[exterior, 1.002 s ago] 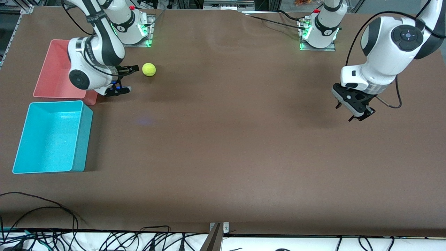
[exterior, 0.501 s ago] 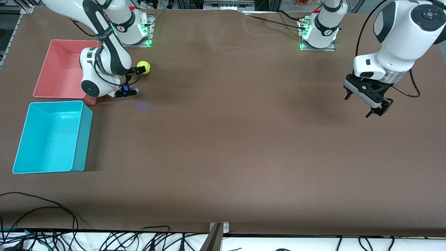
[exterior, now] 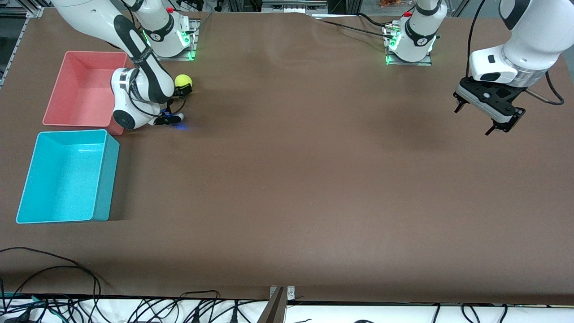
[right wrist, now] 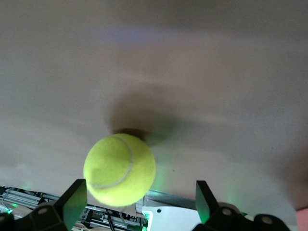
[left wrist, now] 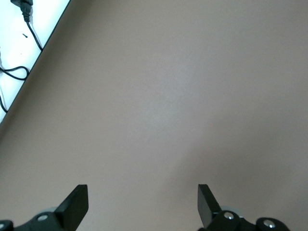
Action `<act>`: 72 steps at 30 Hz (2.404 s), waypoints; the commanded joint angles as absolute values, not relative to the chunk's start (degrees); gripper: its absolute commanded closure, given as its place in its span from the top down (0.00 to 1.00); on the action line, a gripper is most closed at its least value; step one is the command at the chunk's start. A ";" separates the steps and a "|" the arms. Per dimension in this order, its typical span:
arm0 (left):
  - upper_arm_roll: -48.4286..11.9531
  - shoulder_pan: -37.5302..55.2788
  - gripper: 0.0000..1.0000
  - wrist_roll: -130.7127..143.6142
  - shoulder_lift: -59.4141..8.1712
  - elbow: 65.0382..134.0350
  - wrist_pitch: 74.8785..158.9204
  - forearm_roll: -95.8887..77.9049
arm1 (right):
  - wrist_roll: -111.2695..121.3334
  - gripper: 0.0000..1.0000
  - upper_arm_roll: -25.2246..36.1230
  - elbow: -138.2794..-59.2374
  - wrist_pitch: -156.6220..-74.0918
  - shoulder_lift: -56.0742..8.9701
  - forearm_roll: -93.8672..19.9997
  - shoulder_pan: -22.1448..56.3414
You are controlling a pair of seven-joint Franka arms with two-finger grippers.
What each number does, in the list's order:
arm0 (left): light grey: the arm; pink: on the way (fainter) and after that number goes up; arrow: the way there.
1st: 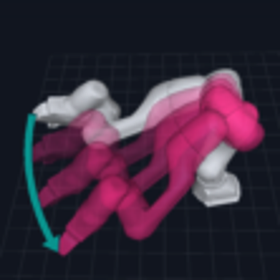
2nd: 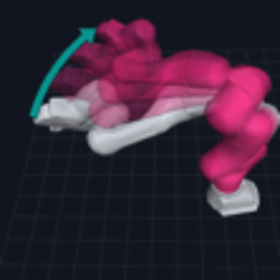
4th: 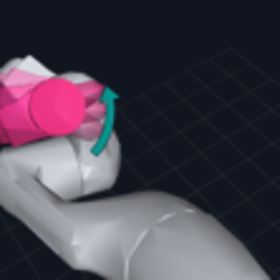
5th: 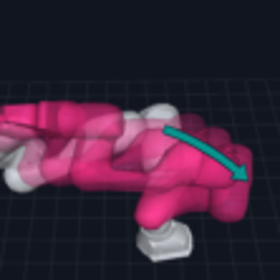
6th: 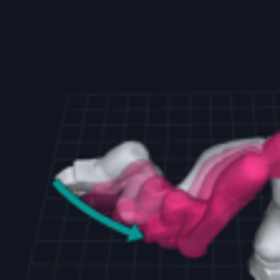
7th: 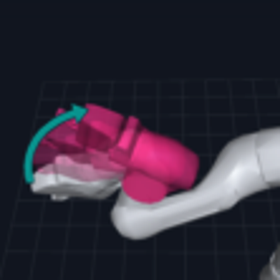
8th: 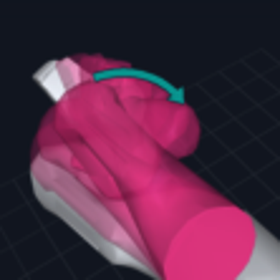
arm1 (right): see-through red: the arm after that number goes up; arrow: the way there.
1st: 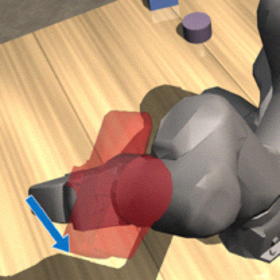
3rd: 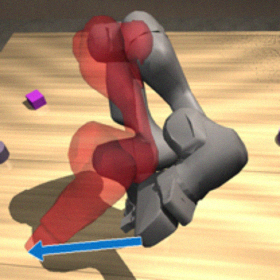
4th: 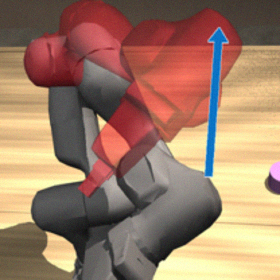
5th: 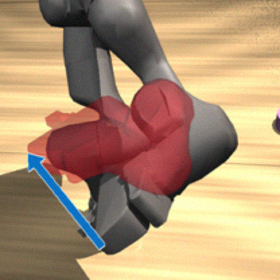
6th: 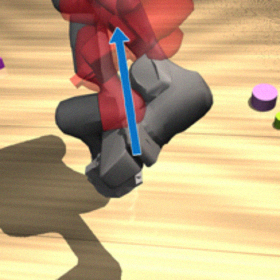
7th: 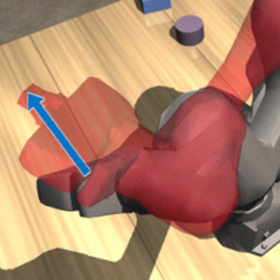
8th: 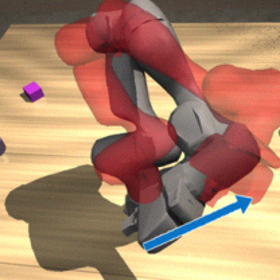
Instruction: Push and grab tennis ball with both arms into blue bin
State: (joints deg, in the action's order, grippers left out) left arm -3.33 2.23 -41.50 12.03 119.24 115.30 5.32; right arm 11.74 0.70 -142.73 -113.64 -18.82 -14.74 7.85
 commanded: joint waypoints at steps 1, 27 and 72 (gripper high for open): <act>-3.60 2.20 1.00 -36.49 12.04 116.02 111.28 5.54 | 13.10 1.00 0.70 -142.65 -113.38 -18.98 -16.43 7.65; -3.52 2.73 1.00 -6.34 11.87 100.99 88.69 -2.63 | 13.10 0.42 1.23 -139.84 -107.49 -21.09 -19.78 4.75; -3.69 2.20 1.00 0.18 3.78 87.28 79.45 -2.46 | 26.00 0.43 1.67 -90.09 -100.80 -25.57 17.05 -1.04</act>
